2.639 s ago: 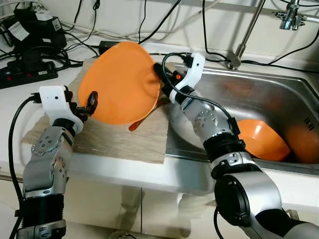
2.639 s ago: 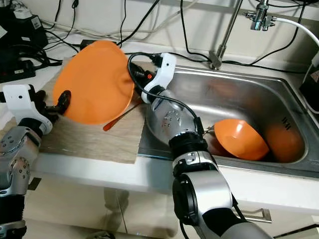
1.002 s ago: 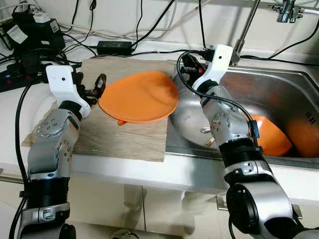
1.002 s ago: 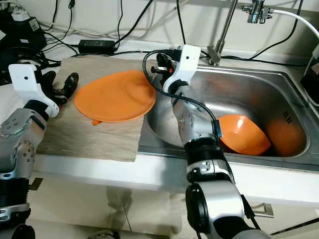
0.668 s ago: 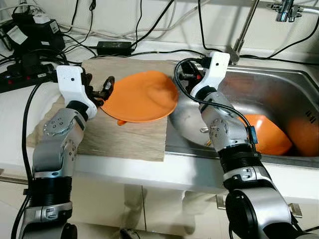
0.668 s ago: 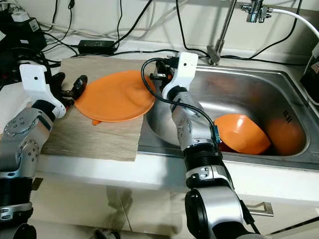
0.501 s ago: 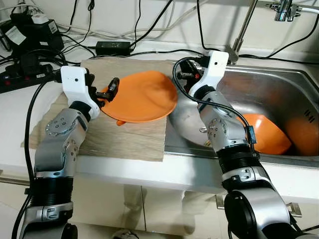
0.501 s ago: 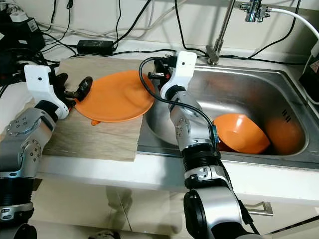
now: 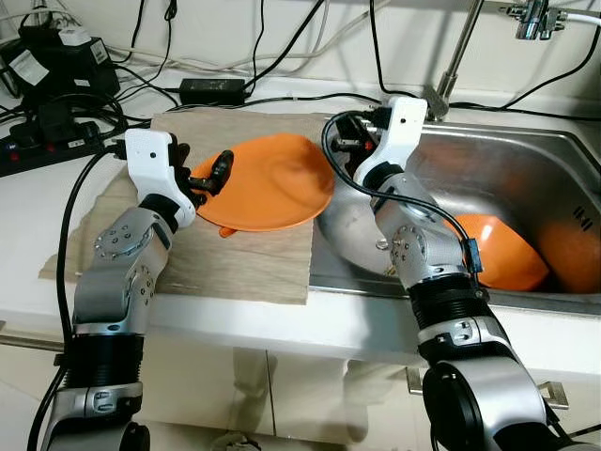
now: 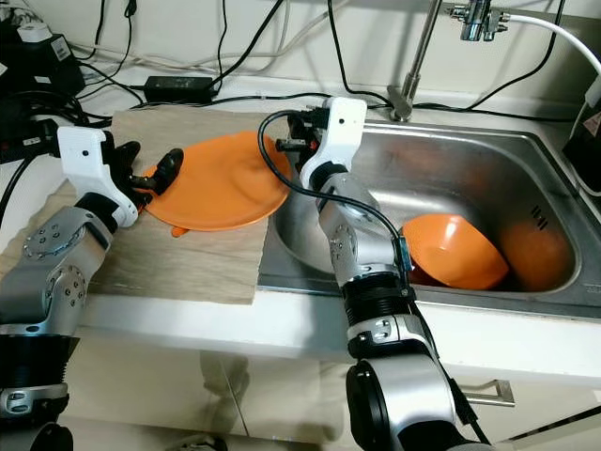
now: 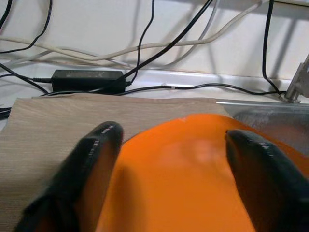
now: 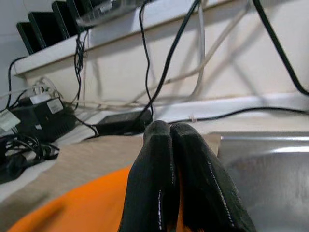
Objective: Kitchen organization
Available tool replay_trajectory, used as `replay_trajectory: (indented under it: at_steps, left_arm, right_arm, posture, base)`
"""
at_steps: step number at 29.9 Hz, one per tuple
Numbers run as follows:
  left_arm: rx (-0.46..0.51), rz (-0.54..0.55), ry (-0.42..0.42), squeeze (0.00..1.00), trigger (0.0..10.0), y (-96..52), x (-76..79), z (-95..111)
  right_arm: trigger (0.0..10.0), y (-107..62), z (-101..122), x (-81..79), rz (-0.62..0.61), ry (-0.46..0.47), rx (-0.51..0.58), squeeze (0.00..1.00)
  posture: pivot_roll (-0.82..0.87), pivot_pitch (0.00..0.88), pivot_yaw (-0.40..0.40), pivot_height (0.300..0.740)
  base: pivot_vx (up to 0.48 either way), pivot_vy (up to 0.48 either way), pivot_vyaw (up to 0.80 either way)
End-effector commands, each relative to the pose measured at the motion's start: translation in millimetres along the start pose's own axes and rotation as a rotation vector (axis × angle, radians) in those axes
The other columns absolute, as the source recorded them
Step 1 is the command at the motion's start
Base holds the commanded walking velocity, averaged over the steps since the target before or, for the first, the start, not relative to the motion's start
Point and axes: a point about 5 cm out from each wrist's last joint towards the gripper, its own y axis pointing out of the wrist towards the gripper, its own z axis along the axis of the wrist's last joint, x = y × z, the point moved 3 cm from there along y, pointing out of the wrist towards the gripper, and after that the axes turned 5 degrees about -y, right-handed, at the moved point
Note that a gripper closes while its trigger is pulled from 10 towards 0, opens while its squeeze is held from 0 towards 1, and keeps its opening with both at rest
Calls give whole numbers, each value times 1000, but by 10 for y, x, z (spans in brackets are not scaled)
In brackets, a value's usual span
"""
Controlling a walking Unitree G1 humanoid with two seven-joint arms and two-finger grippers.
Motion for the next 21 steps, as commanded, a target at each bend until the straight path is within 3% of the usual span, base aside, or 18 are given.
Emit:
replay_trajectory:
  at_steps: [1, 21]
  left_arm:
    - [18, -9, 1, 0, 0, 32, 7, 58]
    - [-62, 30, 24, 0, 0, 80, -136, -129]
  right_arm:
    - [10000, -21, -9, 29, -11, -7, -9, 0]
    - [10000, -53, 108, 56, -20, -16, 12, 0]
  posture:
    - [-18, 0, 48, 740]
    - [-37, 0, 56, 740]
  base:
    - [0, 0, 0]
    - [0, 0, 0]
